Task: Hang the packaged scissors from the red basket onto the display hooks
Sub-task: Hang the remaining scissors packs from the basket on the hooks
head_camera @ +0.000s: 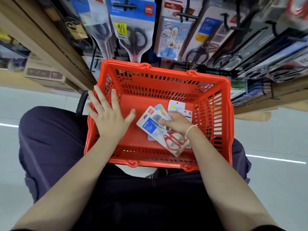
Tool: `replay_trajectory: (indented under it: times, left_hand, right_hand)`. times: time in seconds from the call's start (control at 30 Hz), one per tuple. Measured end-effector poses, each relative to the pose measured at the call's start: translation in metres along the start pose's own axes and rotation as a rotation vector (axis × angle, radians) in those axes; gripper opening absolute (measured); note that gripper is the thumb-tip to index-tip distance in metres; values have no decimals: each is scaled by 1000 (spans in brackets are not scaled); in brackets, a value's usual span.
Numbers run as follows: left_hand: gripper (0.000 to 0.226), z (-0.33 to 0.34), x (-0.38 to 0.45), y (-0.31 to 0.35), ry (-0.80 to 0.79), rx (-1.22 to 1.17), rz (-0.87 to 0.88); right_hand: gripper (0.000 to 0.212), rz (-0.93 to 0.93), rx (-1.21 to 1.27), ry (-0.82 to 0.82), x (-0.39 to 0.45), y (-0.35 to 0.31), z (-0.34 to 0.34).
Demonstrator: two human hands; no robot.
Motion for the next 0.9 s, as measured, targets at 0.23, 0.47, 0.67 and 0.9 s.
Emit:
replay_trajectory:
  times: [0.23, 0.47, 0.67, 0.9]
  left_hand:
    - [104, -41, -9, 17, -157, -700, 105]
    - [60, -117, -41, 73, -716, -1517, 184]
    - [53, -149, -52, 74, -526, -1706, 204]
    - [48, -175, -70, 69, -362, -1677, 272]
  right_hand:
    - [19, -336, 513, 230, -49, -67, -16]
    - [29, -525, 676, 316, -100, -124, -8]
    - [37, -591, 465, 500, -147, -149, 2]
    - [10, -704, 334, 331, -195, -142, 17]
Point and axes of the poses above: each hand's wrist, its own x-axis towards the middle knuckle, its own z-axis out of the palm, y = z × x, the point moved 1 cm from there along x, towards the middle knuckle, and after that the axes turned 9 degrees about -y, right-handed, at the moved point
